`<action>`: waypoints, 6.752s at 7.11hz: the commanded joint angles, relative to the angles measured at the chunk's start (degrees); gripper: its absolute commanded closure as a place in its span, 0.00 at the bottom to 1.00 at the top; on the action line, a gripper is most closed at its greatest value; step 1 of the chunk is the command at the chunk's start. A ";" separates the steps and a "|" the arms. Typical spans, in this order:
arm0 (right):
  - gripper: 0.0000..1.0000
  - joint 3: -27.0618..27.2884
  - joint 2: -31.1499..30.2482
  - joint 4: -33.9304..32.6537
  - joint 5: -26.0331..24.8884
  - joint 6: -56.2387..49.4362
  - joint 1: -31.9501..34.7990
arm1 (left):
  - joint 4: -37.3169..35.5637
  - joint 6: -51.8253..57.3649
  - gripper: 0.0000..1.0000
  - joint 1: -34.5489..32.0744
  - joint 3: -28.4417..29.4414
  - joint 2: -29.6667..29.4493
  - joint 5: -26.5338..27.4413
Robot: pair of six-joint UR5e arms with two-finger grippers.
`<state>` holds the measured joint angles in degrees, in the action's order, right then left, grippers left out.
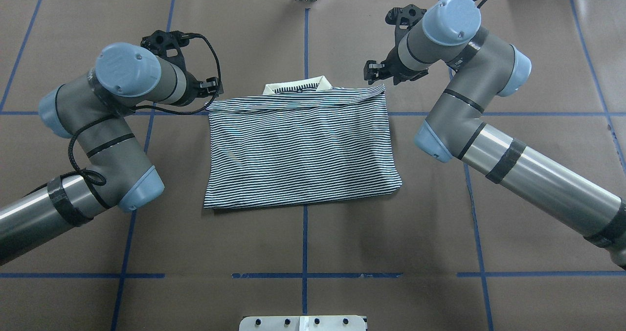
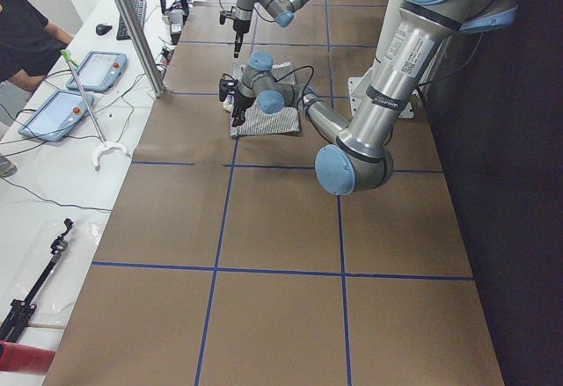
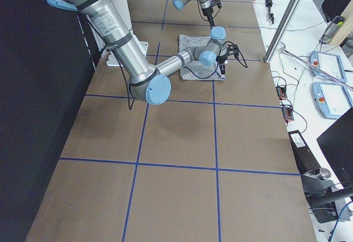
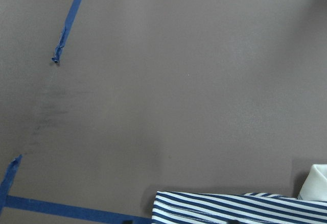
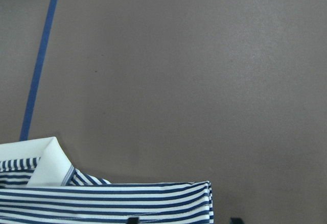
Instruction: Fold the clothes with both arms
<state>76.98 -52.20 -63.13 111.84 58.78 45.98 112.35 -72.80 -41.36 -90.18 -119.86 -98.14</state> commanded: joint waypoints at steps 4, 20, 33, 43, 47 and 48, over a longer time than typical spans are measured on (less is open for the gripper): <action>0.00 20.67 -12.01 -11.67 1.62 11.26 -6.77 | -1.34 -0.50 0.00 0.14 -6.75 0.69 -2.05; 1.00 22.58 -13.62 -19.13 0.83 14.35 -14.95 | -1.43 -3.14 0.00 1.11 -8.87 0.25 -1.88; 0.00 47.12 -28.68 -23.97 2.50 30.96 -30.30 | -6.15 -18.55 0.00 15.65 -11.59 0.60 -3.82; 0.00 48.44 -23.74 -23.70 2.51 30.26 -19.26 | -16.20 -33.55 0.35 28.00 -14.32 -0.02 -1.00; 0.00 48.44 -23.74 -23.70 2.42 30.52 -19.17 | -16.29 -32.59 1.00 27.83 -15.46 -0.02 -1.00; 0.00 48.44 -23.74 -23.70 2.42 30.43 -19.00 | -16.37 -32.59 1.00 27.22 -16.86 0.42 -0.91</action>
<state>125.42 -75.94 -86.84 114.29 89.24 26.85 96.07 -105.46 -13.63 -105.73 -119.78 -99.12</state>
